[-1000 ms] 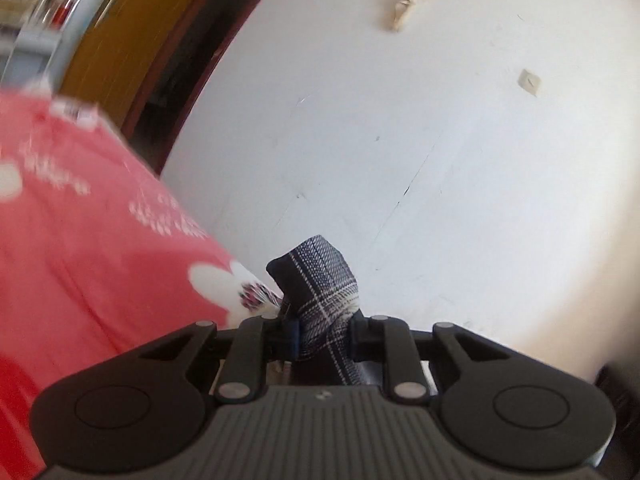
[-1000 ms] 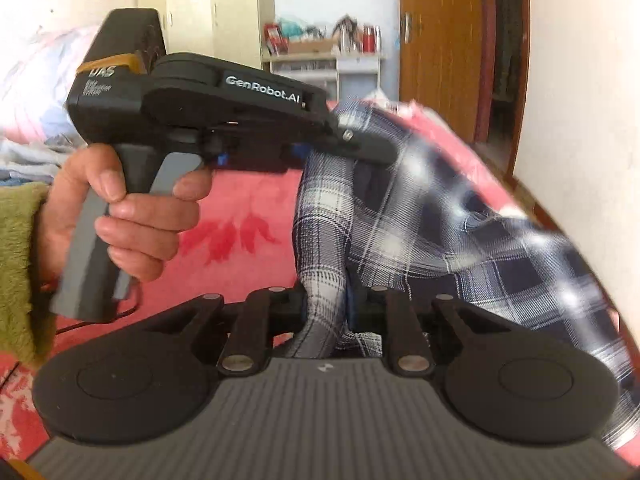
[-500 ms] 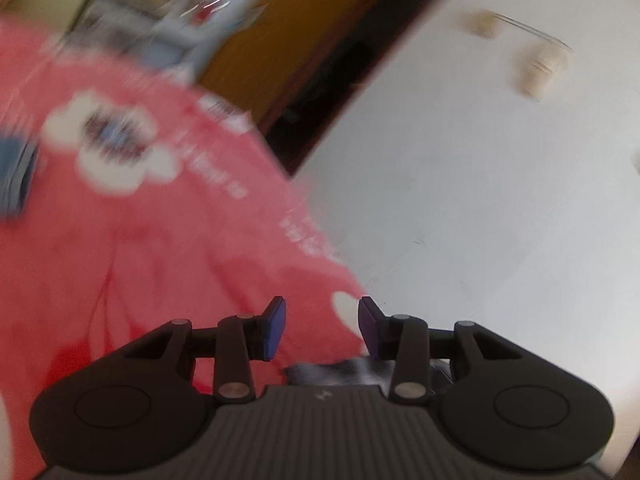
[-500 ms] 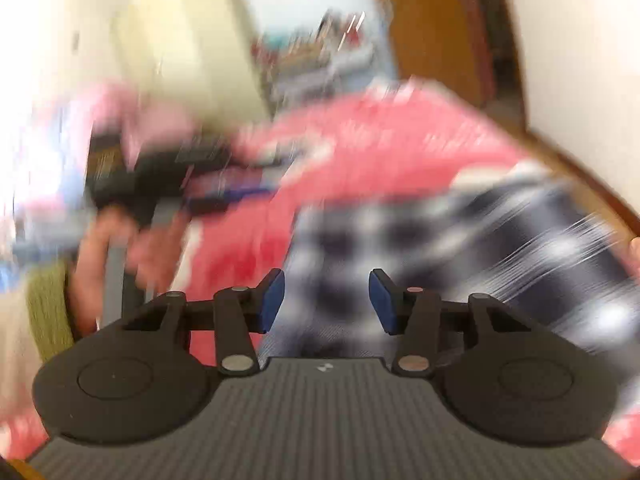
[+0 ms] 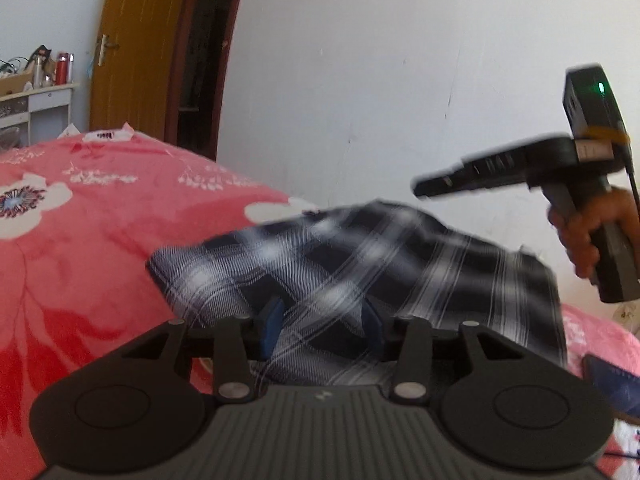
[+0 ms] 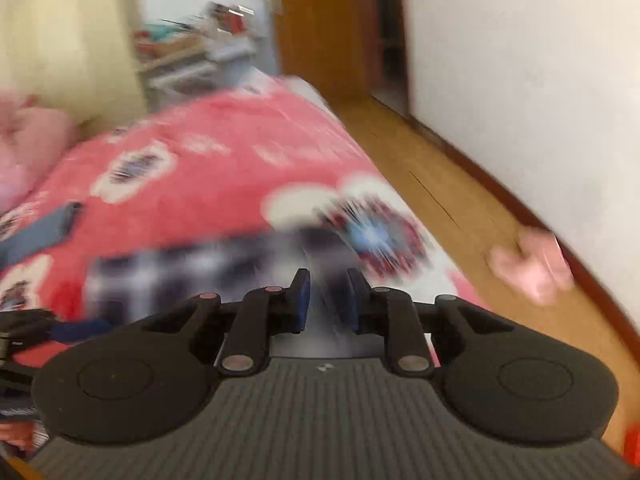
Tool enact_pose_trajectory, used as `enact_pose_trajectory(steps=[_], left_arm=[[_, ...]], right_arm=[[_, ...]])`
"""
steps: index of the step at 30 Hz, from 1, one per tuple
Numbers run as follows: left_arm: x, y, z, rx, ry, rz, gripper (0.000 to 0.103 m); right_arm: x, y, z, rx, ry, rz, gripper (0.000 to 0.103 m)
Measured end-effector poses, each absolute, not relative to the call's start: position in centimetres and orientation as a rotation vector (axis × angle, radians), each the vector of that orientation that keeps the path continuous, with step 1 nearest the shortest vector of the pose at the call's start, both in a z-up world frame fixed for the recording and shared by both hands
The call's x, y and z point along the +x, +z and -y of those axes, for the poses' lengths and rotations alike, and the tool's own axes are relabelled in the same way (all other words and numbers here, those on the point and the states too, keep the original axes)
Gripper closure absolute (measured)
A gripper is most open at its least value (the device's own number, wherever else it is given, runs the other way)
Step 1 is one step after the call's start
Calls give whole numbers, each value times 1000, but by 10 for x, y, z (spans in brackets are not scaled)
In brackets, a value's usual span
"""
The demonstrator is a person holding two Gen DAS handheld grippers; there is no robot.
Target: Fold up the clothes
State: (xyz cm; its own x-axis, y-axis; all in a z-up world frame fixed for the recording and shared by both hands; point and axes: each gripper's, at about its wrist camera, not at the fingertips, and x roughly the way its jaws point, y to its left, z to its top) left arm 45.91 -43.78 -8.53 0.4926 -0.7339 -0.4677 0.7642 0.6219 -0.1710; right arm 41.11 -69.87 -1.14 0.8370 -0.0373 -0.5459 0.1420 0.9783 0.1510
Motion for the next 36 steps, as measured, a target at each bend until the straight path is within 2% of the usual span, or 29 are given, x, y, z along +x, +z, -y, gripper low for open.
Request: enact_pose_trajectory(steps=[3, 9, 14, 16, 21, 23, 27, 29, 30, 31, 32, 33, 34, 35, 36], left_arm=[[468, -90, 448, 56, -897, -577, 57], [471, -80, 453, 111, -886, -571, 57], [448, -55, 440, 125, -984, -492, 57], [427, -55, 444, 204, -1022, -488, 57], [385, -76, 473, 408, -984, -469, 58], [381, -72, 477, 391, -943, -502, 58], [365, -42, 456, 333, -896, -532, 56], [339, -24, 437, 338, -890, -496, 43], [324, -16, 427, 329, -884, -484, 40], [308, -9, 415, 309, -874, -480, 33], [292, -2, 404, 290, -864, -476, 25], [276, 5, 393, 270, -848, -474, 21], [261, 10, 381, 250, -826, -475, 12], [245, 15, 370, 231, -803, -476, 7], [229, 20, 359, 211, -781, -477, 6]], right_arm=[[440, -8, 697, 190, -91, -581, 86], [459, -43, 726, 158, -356, -741, 84], [376, 10, 724, 139, -272, -580, 84], [346, 20, 712, 121, -176, -588, 84], [326, -25, 693, 31, -118, -763, 85], [327, -47, 695, 31, -163, -805, 85], [289, -21, 679, 32, -218, -694, 84], [253, -6, 664, 28, -210, -644, 82], [237, -2, 658, 47, -197, -632, 81], [220, 2, 650, 71, -185, -621, 77], [205, 4, 642, 90, -177, -607, 69], [193, 4, 633, 102, -175, -592, 64], [180, 4, 621, 106, -172, -577, 51], [167, 4, 606, 99, -172, -562, 42], [158, 5, 593, 90, -177, -547, 38]])
